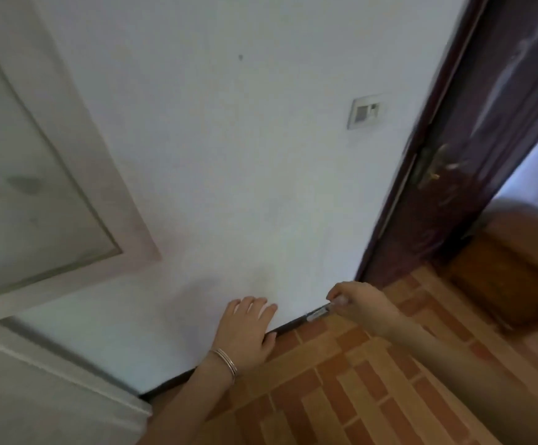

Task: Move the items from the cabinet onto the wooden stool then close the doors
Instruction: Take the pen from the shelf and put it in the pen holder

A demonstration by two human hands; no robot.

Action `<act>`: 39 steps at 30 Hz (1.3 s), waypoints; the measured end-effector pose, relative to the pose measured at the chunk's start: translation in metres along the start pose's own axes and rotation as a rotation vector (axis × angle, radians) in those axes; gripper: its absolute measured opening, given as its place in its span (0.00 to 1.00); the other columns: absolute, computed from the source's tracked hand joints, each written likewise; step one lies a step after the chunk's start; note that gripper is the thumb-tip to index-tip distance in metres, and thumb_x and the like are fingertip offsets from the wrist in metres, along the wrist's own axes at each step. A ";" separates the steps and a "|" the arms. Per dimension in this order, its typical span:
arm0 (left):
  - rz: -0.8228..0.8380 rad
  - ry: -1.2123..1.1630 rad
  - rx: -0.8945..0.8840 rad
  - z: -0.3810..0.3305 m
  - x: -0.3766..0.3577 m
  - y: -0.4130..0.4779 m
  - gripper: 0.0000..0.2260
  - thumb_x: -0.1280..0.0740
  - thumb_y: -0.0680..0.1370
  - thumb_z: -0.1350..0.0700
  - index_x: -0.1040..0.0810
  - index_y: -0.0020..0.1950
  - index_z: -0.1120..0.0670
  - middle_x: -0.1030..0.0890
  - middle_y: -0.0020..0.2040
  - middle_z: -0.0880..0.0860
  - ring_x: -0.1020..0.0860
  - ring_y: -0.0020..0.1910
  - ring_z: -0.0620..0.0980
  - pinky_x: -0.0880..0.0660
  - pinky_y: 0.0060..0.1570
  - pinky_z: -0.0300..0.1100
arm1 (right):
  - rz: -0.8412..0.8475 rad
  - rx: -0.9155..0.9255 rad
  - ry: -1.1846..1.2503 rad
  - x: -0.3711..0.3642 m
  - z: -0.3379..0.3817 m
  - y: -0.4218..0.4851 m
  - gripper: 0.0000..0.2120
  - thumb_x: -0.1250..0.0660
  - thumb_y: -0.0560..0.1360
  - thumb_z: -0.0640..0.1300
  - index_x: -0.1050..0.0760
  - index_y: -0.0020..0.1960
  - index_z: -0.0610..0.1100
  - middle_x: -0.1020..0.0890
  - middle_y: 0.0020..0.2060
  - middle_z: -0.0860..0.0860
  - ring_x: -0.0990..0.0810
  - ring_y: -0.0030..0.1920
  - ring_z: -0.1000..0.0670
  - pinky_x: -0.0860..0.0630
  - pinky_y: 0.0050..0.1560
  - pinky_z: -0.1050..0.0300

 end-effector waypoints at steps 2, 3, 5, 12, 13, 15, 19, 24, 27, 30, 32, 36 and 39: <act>0.023 -0.018 -0.085 -0.041 -0.009 0.030 0.21 0.43 0.70 0.43 0.19 0.55 0.50 0.19 0.51 0.49 0.21 0.49 0.51 0.23 0.48 0.48 | -0.012 -0.067 -0.035 0.017 -0.045 -0.028 0.06 0.33 0.73 0.48 0.22 0.49 0.49 0.19 0.43 0.56 0.21 0.43 0.56 0.31 0.39 0.67; 0.032 -0.031 -0.136 -0.071 -0.013 0.048 0.21 0.43 0.70 0.43 0.19 0.54 0.50 0.19 0.50 0.49 0.20 0.48 0.51 0.23 0.47 0.48 | -0.018 -0.115 -0.049 0.030 -0.074 -0.048 0.07 0.33 0.73 0.48 0.21 0.49 0.48 0.18 0.43 0.54 0.21 0.44 0.54 0.29 0.40 0.64; 0.046 -0.039 -0.227 -0.125 -0.023 0.076 0.20 0.43 0.70 0.43 0.19 0.53 0.50 0.19 0.49 0.49 0.21 0.47 0.50 0.23 0.46 0.47 | -0.012 -0.187 -0.079 0.051 -0.120 -0.082 0.07 0.34 0.74 0.50 0.22 0.49 0.48 0.19 0.44 0.53 0.21 0.45 0.54 0.28 0.42 0.61; 0.085 -0.074 -0.486 -0.319 -0.058 0.174 0.21 0.44 0.71 0.43 0.21 0.57 0.50 0.20 0.51 0.49 0.22 0.50 0.50 0.23 0.48 0.48 | -0.069 -0.438 -0.073 0.130 -0.291 -0.196 0.07 0.34 0.74 0.52 0.23 0.50 0.52 0.20 0.47 0.57 0.23 0.46 0.59 0.24 0.49 0.60; 0.092 -0.074 -0.514 -0.341 -0.059 0.186 0.21 0.44 0.71 0.43 0.22 0.58 0.50 0.20 0.51 0.49 0.22 0.50 0.50 0.23 0.48 0.48 | -0.090 -0.476 -0.061 0.141 -0.310 -0.209 0.07 0.34 0.74 0.53 0.23 0.49 0.52 0.20 0.47 0.58 0.23 0.46 0.60 0.24 0.49 0.60; 0.107 -0.063 -0.568 -0.382 -0.061 0.208 0.21 0.44 0.72 0.43 0.21 0.57 0.50 0.20 0.52 0.49 0.22 0.51 0.50 0.23 0.47 0.47 | -0.122 -0.546 -0.048 0.163 -0.340 -0.235 0.06 0.33 0.73 0.53 0.23 0.48 0.53 0.20 0.46 0.59 0.24 0.45 0.61 0.24 0.47 0.63; 0.135 -0.029 -0.669 -0.444 -0.068 0.245 0.22 0.43 0.74 0.43 0.24 0.62 0.51 0.22 0.57 0.51 0.24 0.56 0.52 0.26 0.52 0.49 | -0.172 -0.644 -0.027 0.187 -0.389 -0.272 0.05 0.32 0.73 0.52 0.23 0.47 0.52 0.20 0.44 0.60 0.23 0.44 0.60 0.26 0.44 0.65; 0.189 0.018 -0.784 -0.494 -0.094 0.287 0.23 0.45 0.77 0.43 0.31 0.70 0.51 0.27 0.66 0.52 0.31 0.65 0.53 0.34 0.62 0.50 | -0.187 -0.743 0.028 0.187 -0.440 -0.290 0.07 0.32 0.73 0.52 0.22 0.49 0.51 0.19 0.47 0.58 0.22 0.47 0.57 0.24 0.47 0.59; 0.208 0.026 -0.840 -0.517 -0.104 0.323 0.24 0.47 0.79 0.43 0.38 0.73 0.50 0.34 0.71 0.51 0.38 0.70 0.52 0.41 0.67 0.49 | -0.187 -0.782 0.046 0.196 -0.473 -0.283 0.07 0.33 0.74 0.51 0.23 0.50 0.52 0.19 0.48 0.57 0.22 0.49 0.57 0.25 0.49 0.60; 0.191 0.013 -0.876 -0.537 -0.105 0.377 0.24 0.48 0.79 0.43 0.40 0.74 0.50 0.35 0.71 0.50 0.40 0.70 0.51 0.44 0.68 0.49 | -0.243 -0.826 0.057 0.227 -0.513 -0.266 0.05 0.33 0.74 0.50 0.23 0.49 0.53 0.19 0.48 0.57 0.22 0.47 0.57 0.25 0.48 0.61; 0.168 0.001 -0.882 -0.548 -0.100 0.418 0.25 0.50 0.78 0.42 0.37 0.73 0.50 0.31 0.69 0.50 0.36 0.69 0.51 0.41 0.68 0.50 | -0.322 -0.853 0.078 0.256 -0.537 -0.251 0.03 0.33 0.74 0.49 0.22 0.48 0.53 0.18 0.46 0.58 0.21 0.47 0.57 0.25 0.47 0.61; 0.134 0.007 -0.933 -0.573 -0.092 0.490 0.29 0.54 0.75 0.40 0.31 0.70 0.51 0.26 0.66 0.52 0.31 0.67 0.53 0.36 0.66 0.52 | -0.404 -0.888 0.102 0.304 -0.578 -0.226 0.02 0.33 0.74 0.47 0.22 0.45 0.54 0.19 0.45 0.58 0.21 0.46 0.57 0.25 0.47 0.61; 0.146 0.029 -0.994 -0.596 -0.094 0.527 0.31 0.58 0.75 0.40 0.37 0.74 0.51 0.32 0.71 0.53 0.37 0.71 0.54 0.43 0.70 0.53 | -0.474 -0.919 0.115 0.328 -0.611 -0.217 0.02 0.32 0.74 0.46 0.22 0.45 0.53 0.18 0.44 0.58 0.22 0.45 0.58 0.24 0.47 0.59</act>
Point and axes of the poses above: each hand's wrist, its own y-axis towards the middle knuckle, its own x-axis out of the back of the hand, z = x × y, the point moved 9 cm from there along y, towards the middle knuckle
